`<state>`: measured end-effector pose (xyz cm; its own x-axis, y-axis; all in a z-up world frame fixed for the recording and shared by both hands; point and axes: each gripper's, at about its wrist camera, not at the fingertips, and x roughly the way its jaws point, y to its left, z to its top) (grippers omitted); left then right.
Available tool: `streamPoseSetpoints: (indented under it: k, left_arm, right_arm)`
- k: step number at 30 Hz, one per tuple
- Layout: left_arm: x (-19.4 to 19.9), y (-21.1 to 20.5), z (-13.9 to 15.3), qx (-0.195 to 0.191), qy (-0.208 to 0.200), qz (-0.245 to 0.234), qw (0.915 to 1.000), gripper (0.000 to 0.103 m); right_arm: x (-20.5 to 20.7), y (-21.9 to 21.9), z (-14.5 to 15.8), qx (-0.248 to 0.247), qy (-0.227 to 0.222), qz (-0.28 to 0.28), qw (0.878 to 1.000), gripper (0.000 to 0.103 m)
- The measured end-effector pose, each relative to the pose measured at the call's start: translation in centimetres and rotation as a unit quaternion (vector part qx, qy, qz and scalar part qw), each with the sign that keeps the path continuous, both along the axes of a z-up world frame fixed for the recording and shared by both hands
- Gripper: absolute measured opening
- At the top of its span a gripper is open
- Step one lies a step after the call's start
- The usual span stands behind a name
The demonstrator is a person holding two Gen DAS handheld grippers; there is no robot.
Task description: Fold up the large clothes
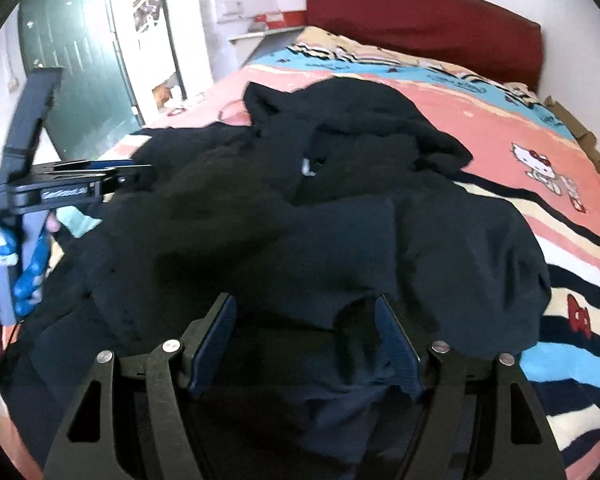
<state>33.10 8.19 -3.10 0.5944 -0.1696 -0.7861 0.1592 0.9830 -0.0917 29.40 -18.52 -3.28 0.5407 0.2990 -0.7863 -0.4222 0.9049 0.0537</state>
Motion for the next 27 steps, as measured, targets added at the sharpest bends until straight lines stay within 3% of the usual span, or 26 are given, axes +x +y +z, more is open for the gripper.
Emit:
streamPoseSetpoints:
  k: [5,12,15,18,21,25,27]
  left_arm:
    - [0.2,-1.1,-3.8,0.011,0.024,0.000,0.9996,0.057]
    - [0.4,-2.2,-4.8,0.031,0.030,0.006,0.9990,0.057]
    - [0.1,-1.5,-3.4,0.019,0.030,0.005,0.9994,0.057]
    - [-0.3,0.4,-0.7,-0.004,-0.003,0.015,0.9999,0.057]
    - [1.0,2.1,0.5,0.019,-0.017,0.037,0.9990,0.057]
    - [2.8,4.6,-0.5,0.026,-0.005,0.078,0.9966,0.057]
    - [3.2,5.1,-3.0,0.036,0.023,0.082,0.9957,0.057]
  right_arm:
    - [0.5,-0.6,-3.1,-0.027,0.019,-0.005,0.999,0.071]
    - [1.8,-0.1,-5.8,-0.038,0.031,-0.016,0.999,0.072]
    - [1.8,0.1,-5.5,-0.048,0.037,-0.011,0.998,0.072]
    - [1.4,-0.3,-4.0,-0.044,0.039,-0.014,0.998,0.072]
    - [0.9,-0.3,-1.9,-0.021,0.016,-0.014,1.000,0.072]
    - [1.0,1.1,-0.6,-0.007,-0.005,0.001,1.000,0.072]
    - [1.2,1.6,-1.5,-0.012,0.004,0.005,1.000,0.072]
